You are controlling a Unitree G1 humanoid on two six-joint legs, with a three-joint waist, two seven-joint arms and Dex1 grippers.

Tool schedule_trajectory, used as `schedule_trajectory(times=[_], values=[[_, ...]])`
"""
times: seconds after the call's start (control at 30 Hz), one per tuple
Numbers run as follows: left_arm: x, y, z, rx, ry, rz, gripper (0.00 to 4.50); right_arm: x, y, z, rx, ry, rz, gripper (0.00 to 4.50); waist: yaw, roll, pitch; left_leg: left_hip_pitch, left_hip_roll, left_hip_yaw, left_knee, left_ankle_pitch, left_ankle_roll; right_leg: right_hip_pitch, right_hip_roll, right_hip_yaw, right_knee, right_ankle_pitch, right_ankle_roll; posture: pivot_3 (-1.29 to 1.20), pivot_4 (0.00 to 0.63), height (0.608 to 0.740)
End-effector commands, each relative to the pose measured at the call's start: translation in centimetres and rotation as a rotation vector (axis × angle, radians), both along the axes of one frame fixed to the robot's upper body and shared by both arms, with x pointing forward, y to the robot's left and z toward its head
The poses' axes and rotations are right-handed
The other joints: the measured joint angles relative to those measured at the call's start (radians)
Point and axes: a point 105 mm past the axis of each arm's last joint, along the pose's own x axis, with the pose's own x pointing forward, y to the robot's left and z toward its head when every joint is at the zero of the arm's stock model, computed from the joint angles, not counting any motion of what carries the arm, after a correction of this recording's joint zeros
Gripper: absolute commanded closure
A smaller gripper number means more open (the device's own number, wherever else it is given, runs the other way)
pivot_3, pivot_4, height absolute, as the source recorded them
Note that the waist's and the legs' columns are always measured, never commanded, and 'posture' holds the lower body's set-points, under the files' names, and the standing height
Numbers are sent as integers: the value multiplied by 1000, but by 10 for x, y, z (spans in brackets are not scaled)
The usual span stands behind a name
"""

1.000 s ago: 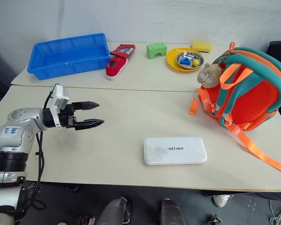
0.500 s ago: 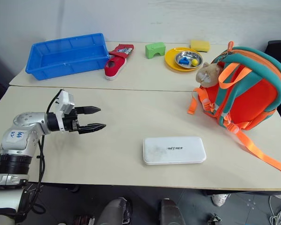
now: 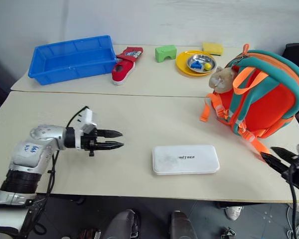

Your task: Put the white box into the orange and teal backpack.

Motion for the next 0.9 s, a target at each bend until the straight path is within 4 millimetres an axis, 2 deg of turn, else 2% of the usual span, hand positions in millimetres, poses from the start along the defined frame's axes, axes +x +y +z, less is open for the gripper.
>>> schedule_trajectory(times=[0.03,0.1,0.17,0.3,0.43,0.53,0.8,0.9], values=[[-5,-20,-10,35,-17,-52,3440,11,26,-17,-48,46,96,3925,2,0,0,1,0,0,0,0,0,1,0,0,0,0,0,0,150,740],[-4,-30,-17,48,-10,-54,4037,17,38,-28,-82,65,136,4500,4,0,0,0,0,0,0,0,0,0,0,0,0,0,0,0,150,740],[6,-39,-16,19,17,8,4479,24,36,-35,-124,66,127,4500,3,0,0,-1,0,0,0,0,0,-1,0,0,0,0,0,0,150,740],[16,-47,-17,-11,70,100,4479,34,34,-40,-103,66,109,4500,3,0,0,-1,0,0,3,0,0,-1,0,0,2,0,0,0,150,740],[14,-53,-29,33,60,87,4479,37,47,-51,-97,92,165,4500,1,0,0,-1,0,0,2,2,-2,-1,2,0,2,0,0,0,150,740],[9,-62,-34,73,42,25,4479,41,63,-61,-94,98,202,4500,1,0,0,-1,1,0,2,3,-4,-1,2,0,2,0,0,0,150,740],[-14,-60,-33,129,46,-153,4479,49,90,-63,-51,77,258,4500,1,0,0,-1,0,0,2,3,-3,-1,1,0,2,0,0,0,150,740],[-10,-58,-33,129,38,-126,4479,48,100,-65,-19,81,276,4500,2,0,0,-1,0,0,2,3,-3,-1,1,0,2,0,0,0,150,740]])
